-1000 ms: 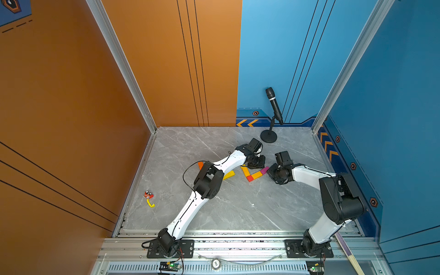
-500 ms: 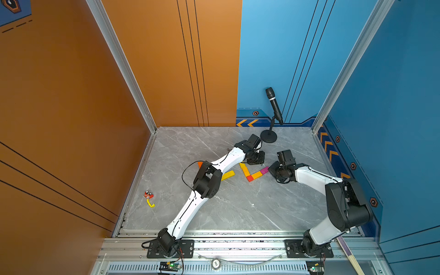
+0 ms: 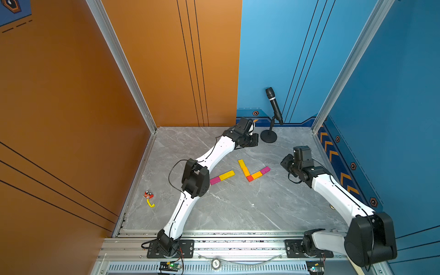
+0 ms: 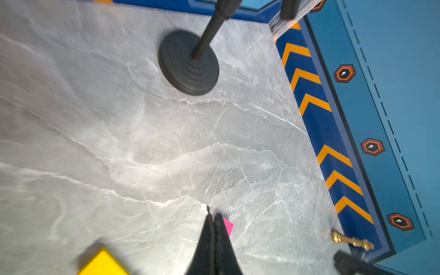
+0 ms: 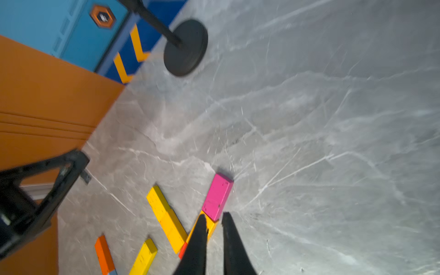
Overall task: Assemble the letter v with building blocks
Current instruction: Assemble the building block at the center of the board, then reset both arms
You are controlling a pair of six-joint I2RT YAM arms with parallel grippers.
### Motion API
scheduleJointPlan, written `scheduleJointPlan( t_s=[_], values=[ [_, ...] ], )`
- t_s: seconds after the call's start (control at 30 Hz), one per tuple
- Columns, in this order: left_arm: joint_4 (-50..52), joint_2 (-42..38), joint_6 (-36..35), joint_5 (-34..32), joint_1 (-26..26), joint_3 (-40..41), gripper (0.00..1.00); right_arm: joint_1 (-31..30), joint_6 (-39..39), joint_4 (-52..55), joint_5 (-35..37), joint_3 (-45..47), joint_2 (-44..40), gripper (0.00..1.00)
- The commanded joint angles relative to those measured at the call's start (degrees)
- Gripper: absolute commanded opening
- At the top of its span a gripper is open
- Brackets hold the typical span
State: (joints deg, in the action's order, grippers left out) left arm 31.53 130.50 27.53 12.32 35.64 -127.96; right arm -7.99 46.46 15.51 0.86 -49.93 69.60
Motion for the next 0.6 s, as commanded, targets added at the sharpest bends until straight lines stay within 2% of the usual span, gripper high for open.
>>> scheduleJointPlan(
  t_s=[0.0, 0.1, 0.17, 0.2, 0.27, 0.33, 0.43, 0.57],
  values=[
    [-6.47, -15.00, -8.92, -7.18, -0.61, 9.85, 0.01, 3.36, -11.31, 1.87, 2.84, -0.69, -4.99, 0.45],
    [-12.51, -27.64, -13.40, -13.19, -1.17, 25.02, 0.10, 6.52, -16.86, 0.94, 2.30, -0.61, -7.65, 0.79],
    [-15.99, -35.86, -16.17, -18.37, -1.77, 34.63, 0.24, 8.22, -19.83, 0.01, 1.49, -0.14, -8.14, 1.00],
    [-17.23, -39.68, -17.22, -20.77, -2.18, 38.13, 0.32, 9.03, -21.47, -0.89, 1.08, 0.30, -8.05, 1.00],
    [-19.36, -47.50, -18.97, -27.02, -3.68, 47.47, 0.55, 9.82, -24.45, -3.88, 1.13, 2.47, -7.54, 1.00],
    [-20.11, -53.71, -20.11, -32.83, -5.83, 55.98, 0.70, 10.01, -27.14, -8.81, 2.83, 5.66, -6.82, 1.00],
    [-24.21, -62.40, -21.22, -41.58, -9.81, 69.08, 0.98, 10.01, -31.17, -18.03, 4.92, 11.98, -5.93, 1.00],
    [-34.66, -71.56, -22.28, -46.95, -17.62, 87.08, 0.98, 10.01, -36.99, -32.59, 5.34, 21.17, -5.13, 1.00]
  ],
)
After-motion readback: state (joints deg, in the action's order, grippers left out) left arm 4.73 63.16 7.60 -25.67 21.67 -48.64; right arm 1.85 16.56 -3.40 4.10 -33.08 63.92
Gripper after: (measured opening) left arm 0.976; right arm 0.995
